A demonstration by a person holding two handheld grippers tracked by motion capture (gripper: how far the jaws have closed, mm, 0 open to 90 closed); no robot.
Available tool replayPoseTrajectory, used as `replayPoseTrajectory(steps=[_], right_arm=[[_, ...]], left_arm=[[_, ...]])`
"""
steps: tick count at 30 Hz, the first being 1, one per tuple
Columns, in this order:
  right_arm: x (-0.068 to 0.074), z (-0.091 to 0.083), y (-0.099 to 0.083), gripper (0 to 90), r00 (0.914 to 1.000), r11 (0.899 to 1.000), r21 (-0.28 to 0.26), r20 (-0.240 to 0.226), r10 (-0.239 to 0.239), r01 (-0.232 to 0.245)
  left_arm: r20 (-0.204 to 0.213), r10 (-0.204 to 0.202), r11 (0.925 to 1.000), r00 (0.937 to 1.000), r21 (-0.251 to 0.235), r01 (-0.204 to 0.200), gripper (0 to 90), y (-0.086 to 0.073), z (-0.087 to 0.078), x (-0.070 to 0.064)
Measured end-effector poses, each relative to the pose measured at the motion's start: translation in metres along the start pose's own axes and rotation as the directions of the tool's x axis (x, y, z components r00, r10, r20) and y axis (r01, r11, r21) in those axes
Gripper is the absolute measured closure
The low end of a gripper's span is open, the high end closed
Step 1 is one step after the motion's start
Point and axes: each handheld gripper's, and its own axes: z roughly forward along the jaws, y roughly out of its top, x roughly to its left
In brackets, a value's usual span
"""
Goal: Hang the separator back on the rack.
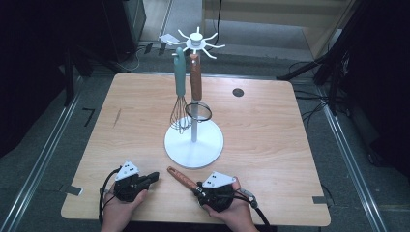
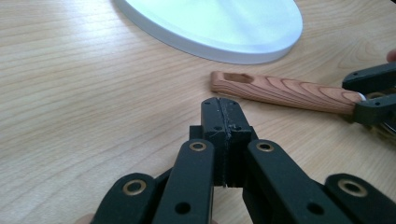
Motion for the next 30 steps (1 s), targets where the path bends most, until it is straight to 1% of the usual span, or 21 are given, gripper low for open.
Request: replayPoseTrajectory(steps=[2, 7, 10, 12, 16, 19, 22, 26, 30], right_arm=[[-0.001, -0.002, -0.001, 70.7, 1.0, 1.0, 0.001, 0.0, -0.003, 0.003], [-0.003, -0.006, -0.004, 70.8, 1.0, 1.0, 0.005, 0.0, -0.007, 0.007], [-0.006, -0.01, -0.006, 70.8, 1.0, 1.0, 0.011, 0.002, -0.009, 0.009], [-0.008, -0.012, -0.008, 70.8, 1.0, 1.0, 0.012, 0.002, -0.007, 0.007], [-0.012, -0.017, -0.011, 70.8, 1.0, 1.0, 0.018, 0.006, -0.004, 0.004], [-0.015, -0.021, -0.014, 70.8, 1.0, 1.0, 0.017, 0.005, -0.003, 0.003], [-0.019, -0.026, -0.018, 70.8, 0.9999, 1.0, 0.018, 0.01, 0.006, -0.006], [-0.025, -0.033, -0.022, 70.8, 0.9997, 1.0, 0.026, 0.02, 0.015, -0.015], [-0.03, -0.037, -0.024, 70.8, 0.9994, 1.0, 0.03, 0.033, 0.003, -0.004]], left_arm=[[-0.005, -0.002, 1.0, 1.0, -0.005, 0.002, 90.0, 0.0, -0.001, 0.002], [-0.04, -0.016, 0.9993, 0.9991, -0.035, 0.015, 90.0, 0.001, -0.007, 0.012], [-0.065, -0.035, 0.998, 0.9973, -0.055, 0.032, 90.0, 0.001, -0.012, 0.021], [-0.076, -0.055, 0.9963, 0.9956, -0.07, 0.05, 90.0, 0.001, -0.016, 0.028], [-0.101, -0.089, 0.9926, 0.9909, -0.091, 0.08, 90.0, 0.001, -0.023, 0.041], [-0.122, -0.104, 0.9901, 0.9871, -0.106, 0.092, 90.0, 0.001, -0.028, 0.049], [-0.141, -0.129, 0.9858, 0.9815, -0.125, 0.112, 90.0, 0.0, -0.032, 0.057], [-0.157, -0.14, 0.9829, 0.9775, -0.141, 0.119, 89.6, -0.001, -0.036, 0.065], [-0.177, -0.143, 0.9806, 0.9738, -0.158, 0.115, 88.2, -0.001, -0.04, 0.072]])
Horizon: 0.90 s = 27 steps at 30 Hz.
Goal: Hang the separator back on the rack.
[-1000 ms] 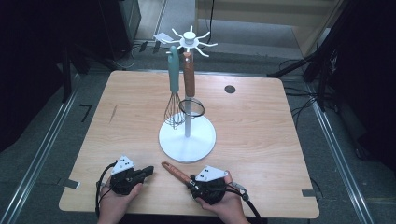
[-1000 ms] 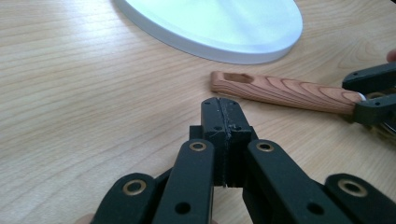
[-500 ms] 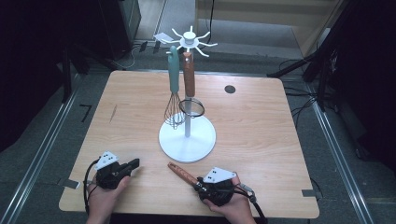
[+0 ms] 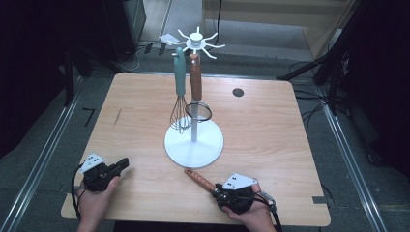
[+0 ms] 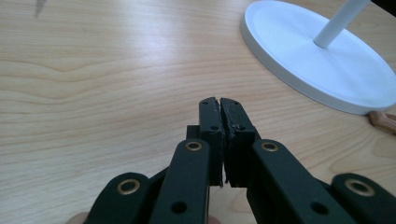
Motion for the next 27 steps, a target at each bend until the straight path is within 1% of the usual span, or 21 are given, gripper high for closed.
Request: replayPoseTrajectory(steps=[3, 5, 8, 9, 11, 13, 15, 16, 18, 19, 21, 23, 26, 27], right_arm=[[-0.002, -0.001, -0.001, 70.8, 1.0, 1.0, 0.0, -0.002, 0.001, -0.001], [-0.003, -0.001, -0.001, 70.7, 1.0, 1.0, 0.0, -0.008, -0.001, 0.001], [-0.004, -0.001, 0.0, 70.2, 0.9999, 1.0, 0.005, -0.015, 0.007, -0.007], [-0.004, -0.001, 0.001, 68.3, 0.9998, 1.0, 0.008, -0.017, 0.009, -0.009], [-0.004, -0.002, 0.003, 65.5, 0.9998, 1.0, 0.018, -0.021, 0.005, -0.005], [-0.004, -0.003, 0.006, 64.8, 0.9998, 0.999, 0.033, -0.018, -0.002, 0.003], [-0.005, -0.004, 0.011, 62.3, 0.9999, 0.998, 0.056, -0.015, 0.001, 0.0], [-0.006, -0.005, 0.014, 61.0, 0.9999, 0.998, 0.068, -0.014, -0.009, 0.009], [-0.009, -0.008, 0.02, 57.7, 0.9997, 0.996, 0.092, -0.016, -0.018, 0.02], [-0.011, -0.009, 0.023, 56.5, 0.9995, 0.994, 0.11, -0.023, -0.022, 0.025], [-0.013, -0.01, 0.028, 54.2, 0.9992, 0.989, 0.145, -0.035, -0.02, 0.025], [-0.015, -0.01, 0.033, 52.6, 0.9986, 0.982, 0.186, -0.04, -0.036, 0.043], [-0.015, -0.008, 0.041, 52.4, 0.9981, 0.966, 0.252, -0.038, -0.05, 0.057], [-0.014, -0.007, 0.044, 52.5, 0.9974, 0.961, 0.269, -0.038, -0.062, 0.07]], left_arm=[[-0.019, -0.011, 0.9999, 0.9997, -0.009, 0.011, 85.1, 0.0, -0.001, 0.005], [-0.02, -0.018, 0.9997, 0.9996, -0.013, 0.018, 84.2, 0.0, -0.002, 0.008], [-0.024, -0.026, 0.9994, 0.9994, -0.021, 0.026, 79.6, 0.0, -0.002, 0.011], [-0.027, -0.028, 0.9993, 0.9992, -0.024, 0.028, 77.5, 0.0, -0.002, 0.011], [-0.027, -0.027, 0.9993, 0.9993, -0.026, 0.026, 72.6, 0.0, -0.001, 0.011], [-0.049, -0.028, 0.9993, 0.9984, -0.026, 0.027, 65.0, 0.0, -0.001, 0.012], [-0.067, -0.033, 0.9993, 0.9972, -0.022, 0.032, 59.8, 0.001, -0.001, 0.013], [-0.083, -0.035, 0.9992, 0.9959, -0.022, 0.033, 55.8, 0.002, -0.001, 0.014], [-0.102, -0.032, 0.9993, 0.9943, -0.022, 0.03, 49.1, 0.002, -0.002, 0.016], [-0.109, -0.034, 0.9992, 0.9935, -0.023, 0.032, 46.8, 0.003, -0.003, 0.018], [-0.113, -0.032, 0.9992, 0.9931, -0.026, 0.03, 45.6, 0.003, -0.003, 0.019], [-0.122, -0.032, 0.9992, 0.992, -0.028, 0.029, 45.2, 0.003, -0.004, 0.021], [-0.128, -0.032, 0.9993, 0.9913, -0.025, 0.029, 45.3, 0.003, -0.003, 0.021], [-0.128, -0.026, 0.9995, 0.9914, -0.02, 0.024, 45.4, 0.003, -0.003, 0.021]])
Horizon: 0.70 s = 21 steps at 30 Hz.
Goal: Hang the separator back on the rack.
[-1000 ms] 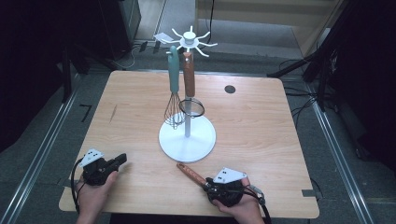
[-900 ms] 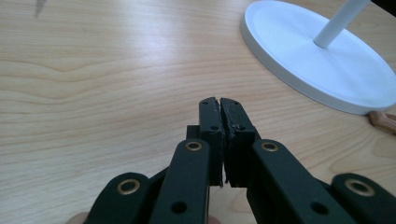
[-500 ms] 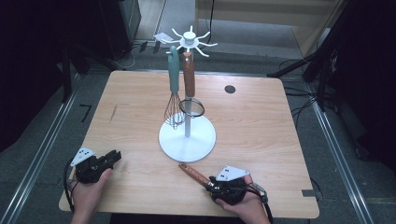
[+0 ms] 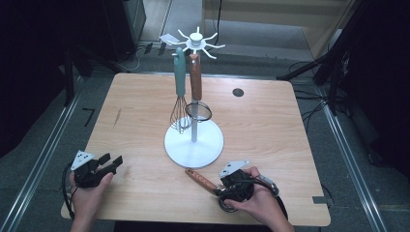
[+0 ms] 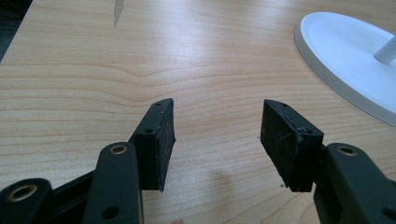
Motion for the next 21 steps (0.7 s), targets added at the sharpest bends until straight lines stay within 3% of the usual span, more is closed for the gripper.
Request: replayPoseTrajectory(steps=[5, 8, 14, 18, 21], right_arm=[[0.008, 0.002, 0.013, 57.5, 0.9993, 0.995, 0.09, -0.01, -0.036, 0.037], [0.01, 0.006, 0.02, 59.3, 0.9977, 0.987, 0.148, -0.005, -0.068, 0.068], [0.015, 0.014, 0.029, 64.5, 0.9966, 0.966, 0.247, 0.014, -0.081, 0.075], [0.017, 0.017, 0.033, 66.3, 0.9956, 0.958, 0.276, 0.021, -0.092, 0.082], [0.02, 0.02, 0.035, 66.9, 0.9933, 0.945, 0.314, 0.037, -0.11, 0.093]], left_arm=[[-0.006, 0.004, 1.0, 1.0, 0.007, -0.004, 45.5, 0.0, 0.002, -0.001], [-0.003, 0.011, 0.9999, 0.9999, 0.013, -0.011, 45.7, -0.001, 0.002, -0.001], [-0.003, 0.007, 0.9999, 1.0, 0.015, -0.007, 45.9, -0.001, 0.003, -0.001], [-0.003, 0.006, 0.9999, 1.0, 0.015, -0.006, 46.0, 0.0, 0.004, -0.001], [-0.004, 0.005, 0.9999, 1.0, 0.015, -0.005, 46.1, 0.0, 0.004, -0.001]])
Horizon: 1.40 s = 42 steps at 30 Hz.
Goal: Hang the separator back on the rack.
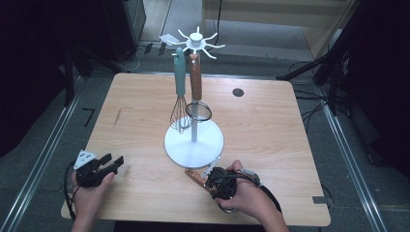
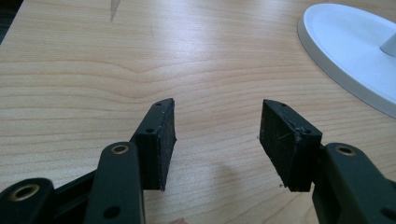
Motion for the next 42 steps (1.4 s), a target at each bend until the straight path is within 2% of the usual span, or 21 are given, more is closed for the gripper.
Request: replayPoseTrajectory(steps=[4, 8, 13, 25, 30, 34, 38, 42], right_arm=[[0.002, 0.002, 0.004, 67.6, 0.9998, 1.0, 0.027, 0.017, 0.01, -0.011], [0.0, 0.004, 0.006, 68.0, 0.9998, 0.999, 0.041, 0.002, 0.022, -0.022], [0.0, 0.005, 0.007, 68.9, 0.9999, 0.999, 0.05, 0.012, 0.012, -0.013], [0.002, 0.006, 0.012, 70.7, 0.9994, 0.995, 0.091, 0.021, 0.027, -0.029], [0.002, 0.006, 0.011, 71.1, 0.9983, 0.995, 0.078, 0.021, 0.055, -0.057], [0.002, 0.005, 0.008, 71.2, 0.9992, 0.998, 0.057, 0.017, 0.035, -0.036], [0.004, 0.004, 0.004, 71.2, 0.9991, 0.998, 0.038, 0.008, 0.042, -0.042], [0.002, 0.001, -0.001, 71.3, 0.9984, 0.998, -0.01, -0.015, 0.054, -0.054]], left_arm=[[-0.001, 0.004, 1.0, 1.0, 0.003, -0.004, 46.2, 0.0, 0.0, 0.0], [0.0, 0.002, 1.0, 1.0, 0.004, -0.002, 46.3, 0.0, 0.0, 0.0], [-0.002, 0.006, 1.0, 1.0, 0.007, -0.006, 46.3, 0.0, 0.0, 0.0], [-0.003, 0.009, 0.9999, 1.0, 0.008, -0.009, 45.9, 0.0, 0.001, -0.001], [-0.001, 0.008, 0.9999, 1.0, 0.012, -0.008, 44.7, 0.0, 0.002, -0.001], [0.007, 0.01, 0.9998, 0.9999, 0.019, -0.01, 42.3, 0.0, 0.003, -0.001], [0.001, 0.005, 0.9996, 1.0, 0.028, -0.005, 34.7, 0.0, 0.004, 0.0], [-0.026, -0.008, 0.9992, 0.9996, 0.039, 0.009, 23.8, 0.001, 0.005, 0.0]])
